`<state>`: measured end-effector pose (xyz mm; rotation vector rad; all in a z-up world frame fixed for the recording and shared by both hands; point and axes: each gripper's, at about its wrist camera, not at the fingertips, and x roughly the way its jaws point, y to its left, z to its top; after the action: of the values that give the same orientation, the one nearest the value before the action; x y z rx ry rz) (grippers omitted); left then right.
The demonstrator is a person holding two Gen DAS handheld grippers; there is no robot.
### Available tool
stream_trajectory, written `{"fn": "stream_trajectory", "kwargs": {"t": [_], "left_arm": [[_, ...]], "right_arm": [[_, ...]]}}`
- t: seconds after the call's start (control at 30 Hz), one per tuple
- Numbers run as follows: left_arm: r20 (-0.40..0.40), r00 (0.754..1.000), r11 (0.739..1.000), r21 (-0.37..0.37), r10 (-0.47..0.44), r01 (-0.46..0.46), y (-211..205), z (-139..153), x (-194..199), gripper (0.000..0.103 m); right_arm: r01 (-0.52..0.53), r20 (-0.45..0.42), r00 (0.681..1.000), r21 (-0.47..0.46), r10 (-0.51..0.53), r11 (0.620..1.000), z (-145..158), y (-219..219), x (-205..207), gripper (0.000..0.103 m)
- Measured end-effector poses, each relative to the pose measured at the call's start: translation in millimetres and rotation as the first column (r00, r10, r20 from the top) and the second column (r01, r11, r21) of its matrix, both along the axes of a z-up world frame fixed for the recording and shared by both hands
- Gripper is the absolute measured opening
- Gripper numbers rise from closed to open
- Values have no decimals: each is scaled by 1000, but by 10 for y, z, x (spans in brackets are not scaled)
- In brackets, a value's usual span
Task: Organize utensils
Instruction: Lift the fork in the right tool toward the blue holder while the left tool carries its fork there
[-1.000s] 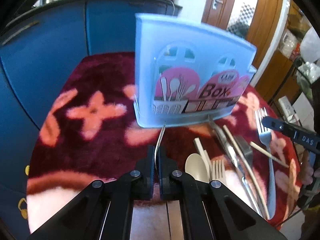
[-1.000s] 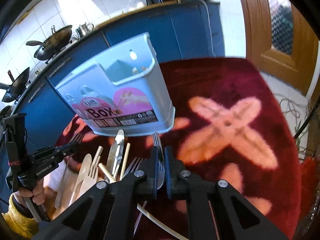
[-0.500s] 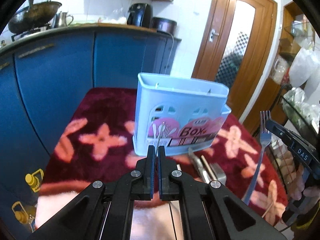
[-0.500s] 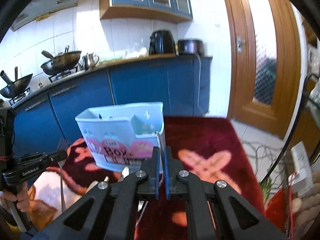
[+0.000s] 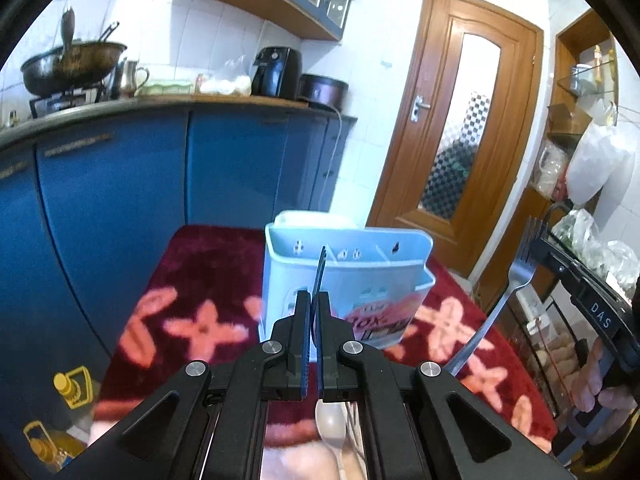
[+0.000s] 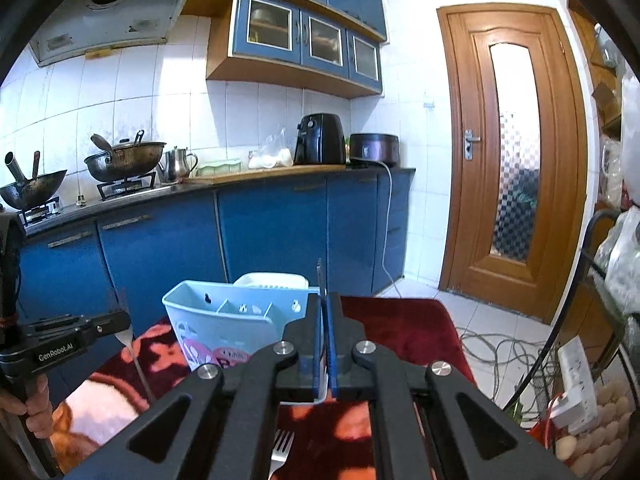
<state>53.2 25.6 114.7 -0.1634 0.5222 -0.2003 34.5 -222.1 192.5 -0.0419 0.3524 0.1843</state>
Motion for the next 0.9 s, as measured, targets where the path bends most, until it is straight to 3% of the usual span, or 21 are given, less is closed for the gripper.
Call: {"fn": "stream_trajectory", "kwargs": {"t": [0.37, 0.73, 0.9], "left_arm": [[108, 994, 1000, 25, 16, -19, 34, 506, 82, 1], [210, 974, 992, 76, 81, -99, 84, 1039, 358, 1], [221, 970, 986, 104, 104, -129, 51, 1057, 558, 2]], "right_arm": [[40, 57, 998, -38, -38, 998, 314, -9, 117, 4], [89, 128, 989, -121, -74, 989, 623, 103, 407, 4], [114, 149, 985, -158, -90, 981, 666, 197, 614, 4]]}}
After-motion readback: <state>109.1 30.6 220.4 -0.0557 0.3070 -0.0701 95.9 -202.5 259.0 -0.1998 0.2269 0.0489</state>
